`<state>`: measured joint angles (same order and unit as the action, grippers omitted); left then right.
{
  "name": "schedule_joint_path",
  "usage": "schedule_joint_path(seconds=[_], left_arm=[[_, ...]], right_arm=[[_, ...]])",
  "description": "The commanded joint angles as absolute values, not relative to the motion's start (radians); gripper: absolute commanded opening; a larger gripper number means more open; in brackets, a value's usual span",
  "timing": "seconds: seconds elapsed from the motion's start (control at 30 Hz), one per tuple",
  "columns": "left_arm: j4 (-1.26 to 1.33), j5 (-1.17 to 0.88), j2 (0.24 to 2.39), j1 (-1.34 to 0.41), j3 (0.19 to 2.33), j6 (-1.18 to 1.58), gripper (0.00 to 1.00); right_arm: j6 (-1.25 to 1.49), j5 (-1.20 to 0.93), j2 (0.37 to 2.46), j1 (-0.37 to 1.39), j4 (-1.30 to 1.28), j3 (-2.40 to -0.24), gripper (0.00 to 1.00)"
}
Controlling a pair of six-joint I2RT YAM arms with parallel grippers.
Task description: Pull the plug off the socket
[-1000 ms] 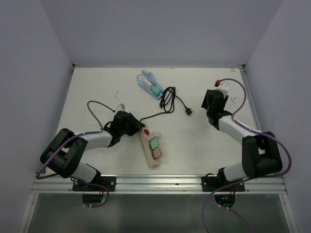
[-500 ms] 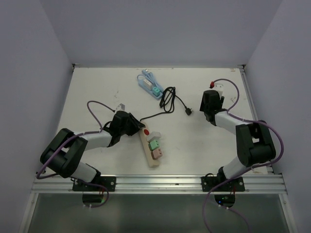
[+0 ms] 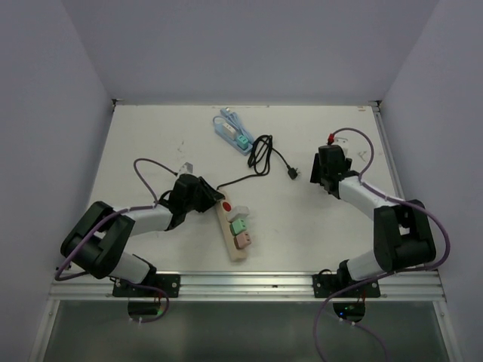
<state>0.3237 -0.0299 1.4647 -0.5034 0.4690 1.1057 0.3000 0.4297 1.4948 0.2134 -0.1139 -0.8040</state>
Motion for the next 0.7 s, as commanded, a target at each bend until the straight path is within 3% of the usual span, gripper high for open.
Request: schedule_joint_path(seconds=[0.0, 0.13, 0.27, 0.67], left_arm=[[0.195, -0.008, 1.465, -0.494, 0.422, 1.062, 0.00], [0.195, -0.008, 1.457, -0.494, 0.414, 1.068, 0.00], [0.195, -0.009, 1.447, -0.494, 0.408, 1.069, 0.00], [0.201, -0.020, 1.433, -0.494, 0.411, 1.051, 0.00]], right_arm=[[0.334, 0.388, 1.439, 0.207, -0.192, -0.779, 0.70], [0.362, 0.354, 1.416, 0.207, -0.228, -0.765, 0.84], [0.377, 0.313, 1.373, 0.207, -0.281, -0.762, 0.86], [0.482, -0.299, 1.222, 0.256, -0.287, -0.799, 0.91]])
